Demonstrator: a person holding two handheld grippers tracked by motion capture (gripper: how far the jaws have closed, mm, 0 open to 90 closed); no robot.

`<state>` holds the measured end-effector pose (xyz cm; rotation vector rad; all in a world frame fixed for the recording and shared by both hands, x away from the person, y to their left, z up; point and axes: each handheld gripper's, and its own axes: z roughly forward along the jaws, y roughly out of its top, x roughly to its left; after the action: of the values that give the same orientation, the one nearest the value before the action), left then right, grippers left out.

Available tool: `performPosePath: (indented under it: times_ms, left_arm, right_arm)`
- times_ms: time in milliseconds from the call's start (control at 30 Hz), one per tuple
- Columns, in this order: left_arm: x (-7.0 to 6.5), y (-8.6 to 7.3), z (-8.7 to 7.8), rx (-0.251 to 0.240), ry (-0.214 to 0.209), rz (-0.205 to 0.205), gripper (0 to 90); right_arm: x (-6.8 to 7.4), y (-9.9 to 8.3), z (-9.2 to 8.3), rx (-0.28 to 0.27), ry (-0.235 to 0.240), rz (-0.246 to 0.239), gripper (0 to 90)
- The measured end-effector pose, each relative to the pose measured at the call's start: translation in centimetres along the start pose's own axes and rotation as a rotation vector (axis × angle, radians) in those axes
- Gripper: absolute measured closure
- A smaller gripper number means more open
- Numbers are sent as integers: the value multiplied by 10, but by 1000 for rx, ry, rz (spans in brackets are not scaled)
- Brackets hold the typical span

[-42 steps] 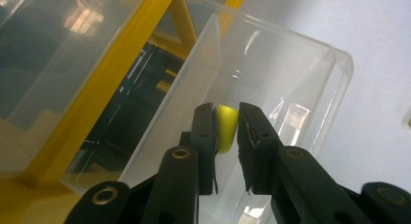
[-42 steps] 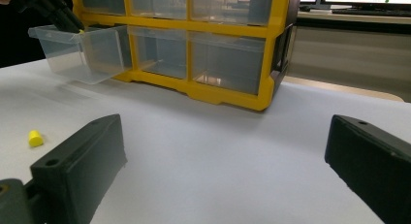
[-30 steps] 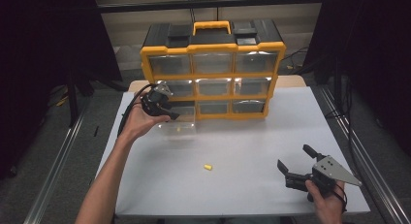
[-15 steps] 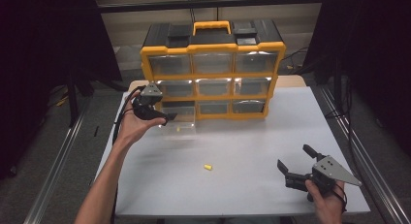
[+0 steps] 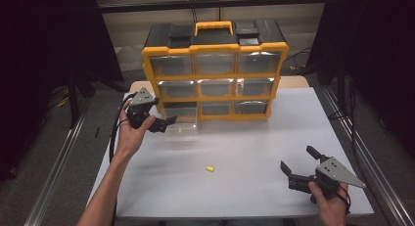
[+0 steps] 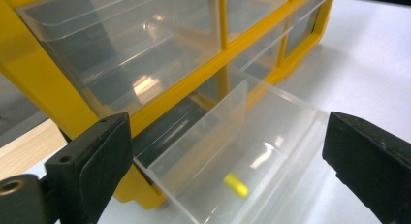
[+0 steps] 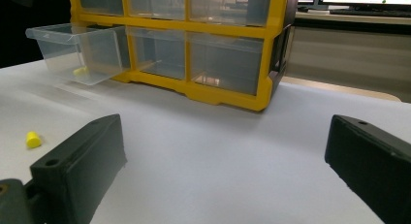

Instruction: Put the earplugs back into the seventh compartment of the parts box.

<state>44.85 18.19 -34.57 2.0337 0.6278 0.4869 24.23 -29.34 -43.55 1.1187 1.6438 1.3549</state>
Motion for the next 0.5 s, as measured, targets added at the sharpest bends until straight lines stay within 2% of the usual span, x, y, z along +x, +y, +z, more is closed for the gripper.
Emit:
performPosePath:
  times_ms: [133,200,300,400,433,500]
  left_arm:
    - [-6,-6,-5,-48,13,-16,36]
    - [-9,-10,-8,-67,38,-21,37]
    - [-14,-17,-12,-86,15,-43,35]
    - [-21,-22,-14,-110,25,-46,35]
    - [-23,-24,-16,-122,25,-63,35]
    - [-28,-27,-18,-148,34,-71,35]
  right_arm:
    - [0,0,0,-2,-1,0,8]
    - [0,0,-1,0,0,-2,8]
    - [0,0,-1,-1,0,-2,8]
    - [0,0,-1,1,1,-1,8]
    - [0,0,-1,-1,0,-1,8]
    - [0,0,-1,1,0,-3,8]
